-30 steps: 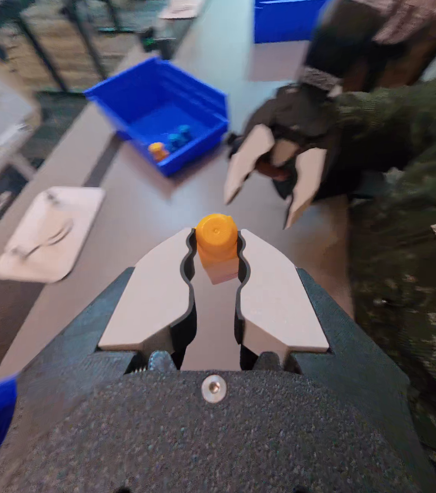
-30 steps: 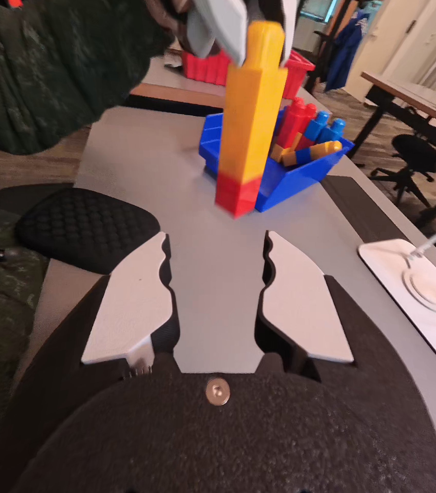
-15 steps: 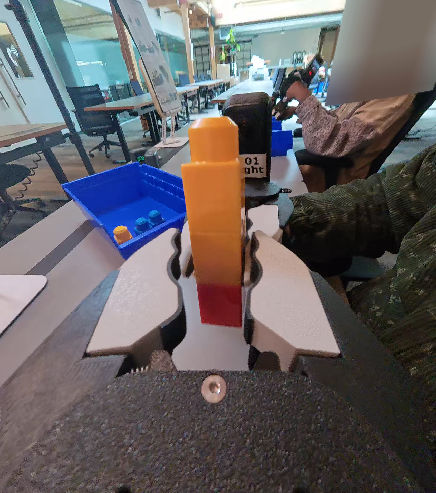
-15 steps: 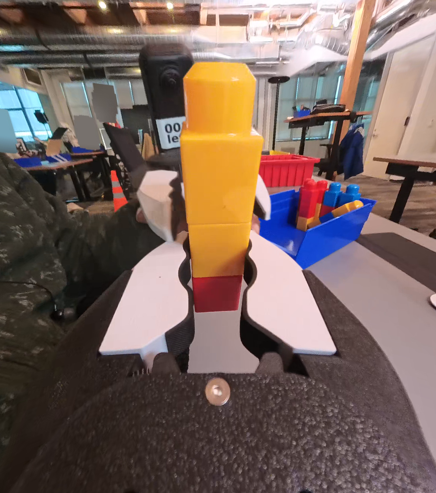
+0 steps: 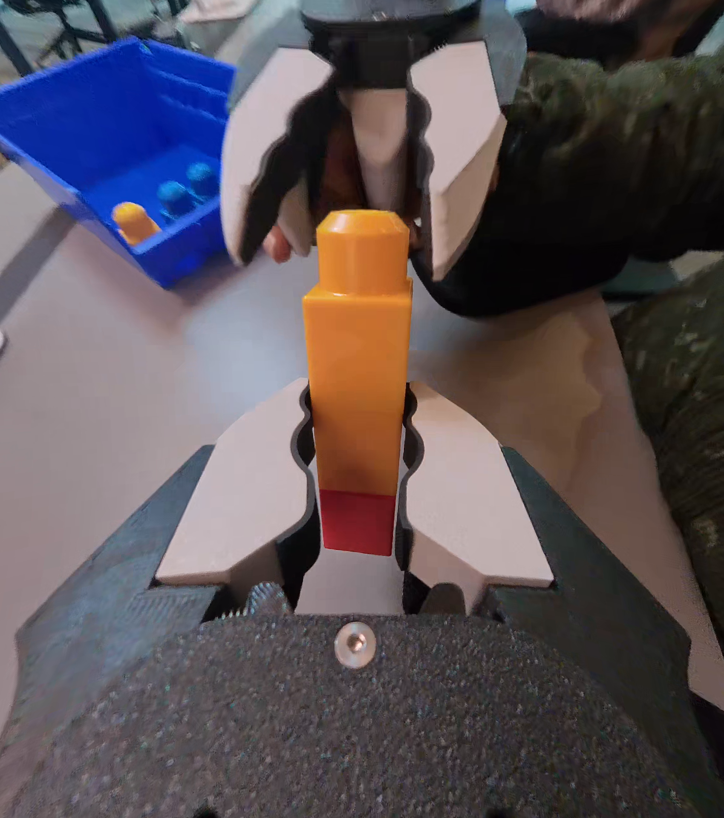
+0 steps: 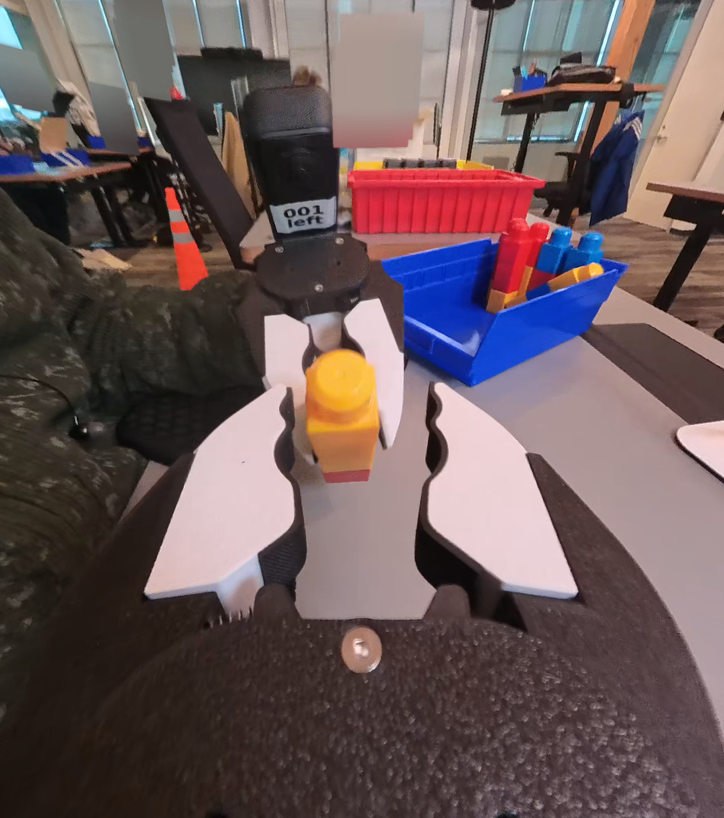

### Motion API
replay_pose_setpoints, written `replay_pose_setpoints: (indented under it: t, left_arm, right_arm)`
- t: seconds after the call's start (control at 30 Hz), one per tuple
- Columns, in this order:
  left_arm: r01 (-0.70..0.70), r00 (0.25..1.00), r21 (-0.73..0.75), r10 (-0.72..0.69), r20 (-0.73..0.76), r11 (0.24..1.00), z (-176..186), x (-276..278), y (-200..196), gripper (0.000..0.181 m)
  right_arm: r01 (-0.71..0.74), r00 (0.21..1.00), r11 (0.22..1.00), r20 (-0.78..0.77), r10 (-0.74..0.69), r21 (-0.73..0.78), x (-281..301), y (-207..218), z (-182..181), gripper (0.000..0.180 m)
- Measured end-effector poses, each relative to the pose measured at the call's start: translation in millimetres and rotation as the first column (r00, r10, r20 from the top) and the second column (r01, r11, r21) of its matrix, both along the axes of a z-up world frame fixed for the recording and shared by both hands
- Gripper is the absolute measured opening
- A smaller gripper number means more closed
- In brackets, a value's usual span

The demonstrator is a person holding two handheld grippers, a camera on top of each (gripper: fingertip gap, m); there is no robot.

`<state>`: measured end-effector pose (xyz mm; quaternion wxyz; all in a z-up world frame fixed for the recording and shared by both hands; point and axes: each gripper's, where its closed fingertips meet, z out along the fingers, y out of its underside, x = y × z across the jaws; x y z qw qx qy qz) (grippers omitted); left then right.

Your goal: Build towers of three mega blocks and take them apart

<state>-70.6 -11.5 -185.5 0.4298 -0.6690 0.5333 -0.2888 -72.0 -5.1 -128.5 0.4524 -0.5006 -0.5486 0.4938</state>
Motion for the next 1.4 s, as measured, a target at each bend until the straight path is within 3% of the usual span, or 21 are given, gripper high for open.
replay_pose_setpoints:
  t: [0.07,0.1,0.2,0.37,0.47,0.57,0.67,0.8,0.93,1.13,1.33,1.4]
  left_arm:
    - [0.023,1.0,-0.006,-0.023,-0.016,1.0,-4.3,6.9,-4.2,0.037]
    - [0.028,0.999,-0.01,-0.029,-0.039,1.0,-7.6,7.1,-5.3,0.037]
    - [0.035,0.999,0.006,-0.035,-0.009,0.999,-6.7,6.5,-5.0,0.037]
    - [0.014,0.999,0.069,-0.017,0.042,0.998,5.5,5.9,-0.7,0.037]
    - [-0.04,0.993,0.091,0.049,-0.105,0.995,-24.1,-12.0,14.9,0.037]
    - [-0.094,0.995,-0.002,0.094,-0.017,0.996,-21.3,-20.2,24.3,0.037]
    - [-0.153,0.983,-0.016,0.154,0.098,0.988,-5.3,-26.4,35.7,0.037]
    - [-0.204,0.967,-0.01,0.203,0.155,0.979,3.1,-33.1,44.5,0.037]
    - [-0.231,0.955,-0.011,0.229,0.188,0.973,7.3,-35.3,49.5,0.037]
    - [-0.238,0.953,0.011,0.231,0.196,0.971,10.5,-35.6,49.5,0.037]
    - [-0.247,0.953,0.038,0.235,0.193,0.968,10.0,-36.8,50.2,0.037]
    - [-0.248,0.951,0.04,0.235,0.201,0.968,11.3,-37.7,50.5,0.037]
  right_arm:
    - [-0.046,0.995,0.999,0.095,0.043,0.027,-4.0,-9.6,-17.3,0.053]
    - [-0.086,0.986,0.996,0.144,0.081,0.031,-4.9,-16.7,-26.6,0.037]
    - [-0.077,0.982,0.996,0.179,0.067,0.048,-5.6,-17.5,-30.6,0.036]
    - [-0.07,0.992,0.997,0.103,0.067,0.022,2.4,-13.1,-14.3,0.036]
    - [-0.072,0.993,0.996,-0.102,0.065,-0.059,26.0,-2.8,29.5,0.036]
    - [0.126,0.964,0.991,-0.232,-0.132,-0.038,66.6,34.9,61.0,0.036]
    - [0.4,0.883,0.916,-0.255,-0.395,-0.035,110.4,83.2,64.9,0.036]
    - [0.645,0.759,0.764,-0.107,-0.642,-0.003,159.8,138.2,52.7,0.036]
    - [0.746,0.627,0.659,0.231,-0.744,0.095,192.9,191.0,17.9,0.037]
    - [0.736,0.453,0.646,0.561,-0.693,0.204,202.3,263.2,-34.2,0.037]
    - [0.77,0.375,0.627,0.708,-0.598,0.121,180.9,310.6,-91.5,0.037]
    - [0.767,0.387,0.64,0.753,-0.532,0.058,177.4,314.5,-111.7,0.037]
